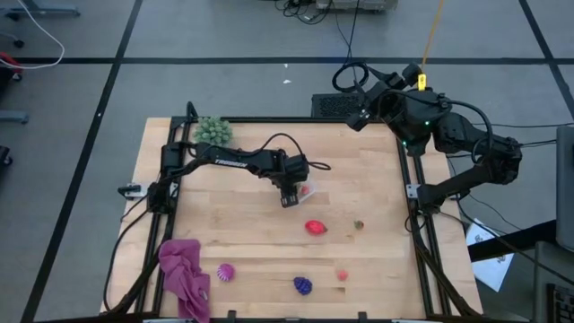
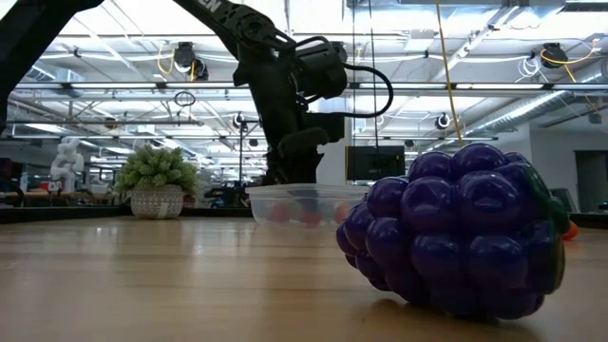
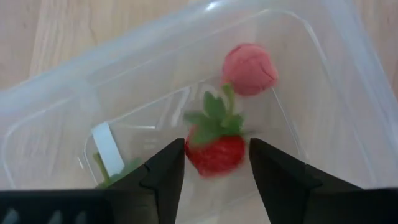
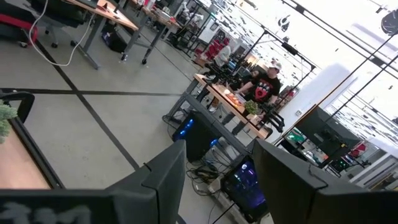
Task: Pick and placing Produce into tupperware
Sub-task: Put the left strawberry into the transparent bin, then put the onion into the transparent bin
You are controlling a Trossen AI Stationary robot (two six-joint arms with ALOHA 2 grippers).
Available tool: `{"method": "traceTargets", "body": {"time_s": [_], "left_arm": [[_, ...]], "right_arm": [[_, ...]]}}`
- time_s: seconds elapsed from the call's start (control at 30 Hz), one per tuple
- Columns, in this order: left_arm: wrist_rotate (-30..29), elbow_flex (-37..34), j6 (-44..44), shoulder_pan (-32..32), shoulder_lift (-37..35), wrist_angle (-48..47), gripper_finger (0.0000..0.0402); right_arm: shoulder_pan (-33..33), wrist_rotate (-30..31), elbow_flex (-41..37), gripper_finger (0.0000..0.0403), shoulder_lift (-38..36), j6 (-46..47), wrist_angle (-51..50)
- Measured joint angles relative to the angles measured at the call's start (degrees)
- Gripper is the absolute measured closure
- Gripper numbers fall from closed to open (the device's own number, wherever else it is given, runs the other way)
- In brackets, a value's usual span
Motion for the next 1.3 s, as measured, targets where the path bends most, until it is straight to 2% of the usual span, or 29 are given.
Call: {"method": "traceTargets", "body": {"time_s": [0.23,0.47,0.73,0.83,1.0,1.3], "left_arm": [[-0.54,0.0,0.05,0.0,-0.02,0.29,0.0179],[-3.78,2.97,0.98,0.0,-3.09,-2.3,0.0174],[-5.65,10.48,0.26,-1.35,-10.26,-17.26,0.0174],[-5.68,11.52,-2.92,-2.84,-13.83,-26.17,0.0174],[-6.31,11.19,-13.57,-6.85,-19.53,-38.93,0.0174],[-7.73,3.32,-31.69,-19.6,-25.18,-42.43,0.0174]], "right_arm": [[0.0,0.0,0.0,0.0222,0.0,0.22,-0.04],[0.0,0.0,0.0,0.0222,0.0,0.23,-0.08],[0.0,0.0,0.0,0.0222,0.0,1.29,-1.23],[0.0,0.0,0.0,0.0222,0.0,1.29,-1.31],[0.0,0.0,0.0,0.0222,0.0,1.29,-1.29],[0.0,0.02,0.0,0.0222,0.0,1.31,-1.3]]}}
